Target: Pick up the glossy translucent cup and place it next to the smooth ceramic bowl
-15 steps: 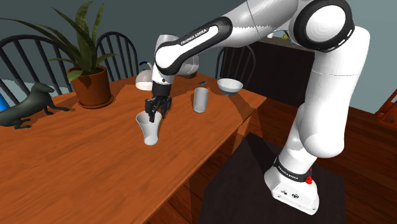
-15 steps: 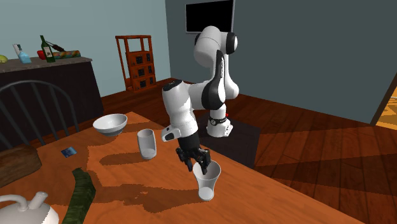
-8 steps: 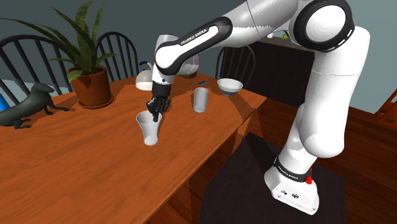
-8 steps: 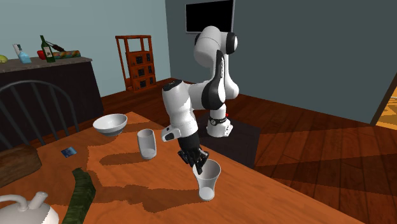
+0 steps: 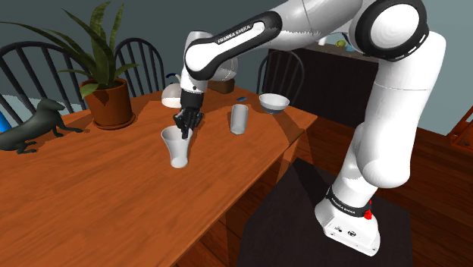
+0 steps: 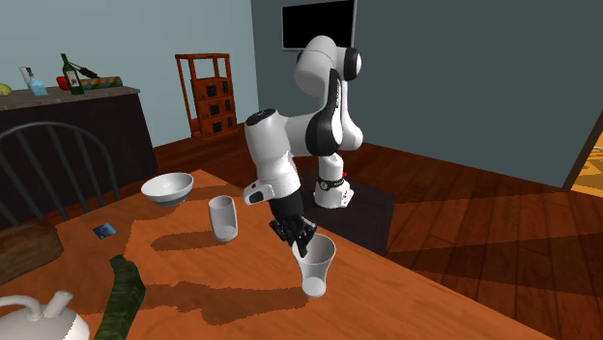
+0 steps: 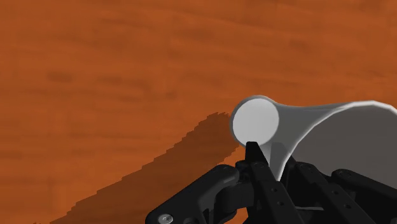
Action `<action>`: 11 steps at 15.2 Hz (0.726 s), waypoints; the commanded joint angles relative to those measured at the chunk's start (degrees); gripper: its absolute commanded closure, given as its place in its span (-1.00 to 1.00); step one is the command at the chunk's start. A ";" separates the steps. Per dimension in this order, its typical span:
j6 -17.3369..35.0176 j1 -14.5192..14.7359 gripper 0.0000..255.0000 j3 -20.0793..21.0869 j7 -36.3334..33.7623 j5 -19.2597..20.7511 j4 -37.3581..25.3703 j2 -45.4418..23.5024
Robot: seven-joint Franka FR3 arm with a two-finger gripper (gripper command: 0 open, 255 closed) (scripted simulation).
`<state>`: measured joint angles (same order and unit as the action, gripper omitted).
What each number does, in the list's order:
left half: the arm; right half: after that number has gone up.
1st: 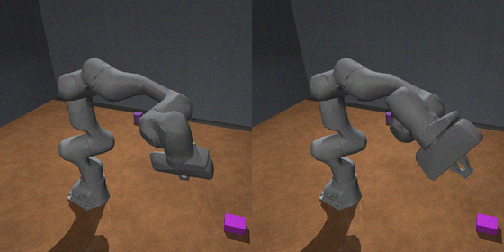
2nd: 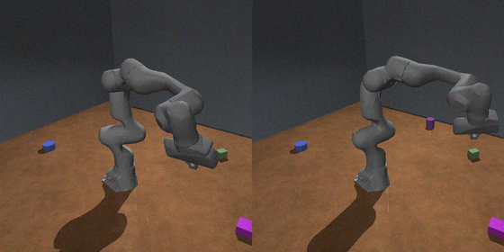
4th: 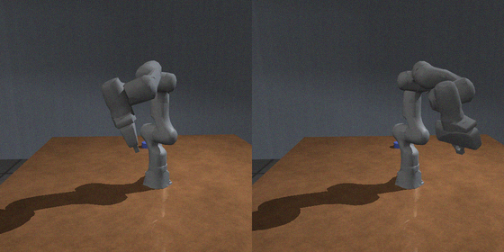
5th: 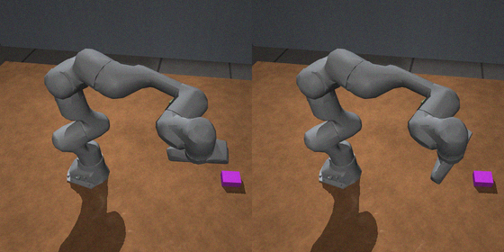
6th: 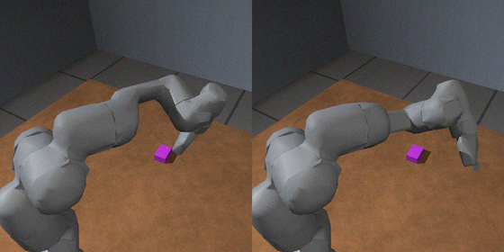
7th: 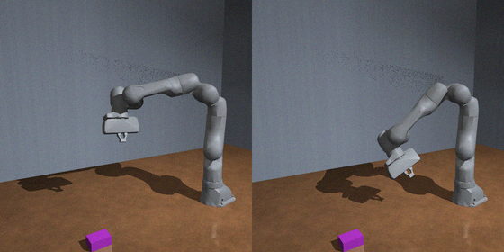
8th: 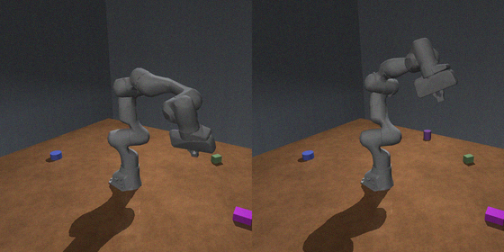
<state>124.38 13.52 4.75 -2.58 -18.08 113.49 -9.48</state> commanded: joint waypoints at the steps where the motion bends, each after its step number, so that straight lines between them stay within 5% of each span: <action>1: -1.29 0.00 1.00 -0.03 -0.44 0.20 -0.62 0.72; 11: -8.15 -0.18 1.00 -0.23 -2.40 1.13 -5.07 3.32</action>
<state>116.92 13.35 4.53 -4.79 -17.03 108.87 -6.41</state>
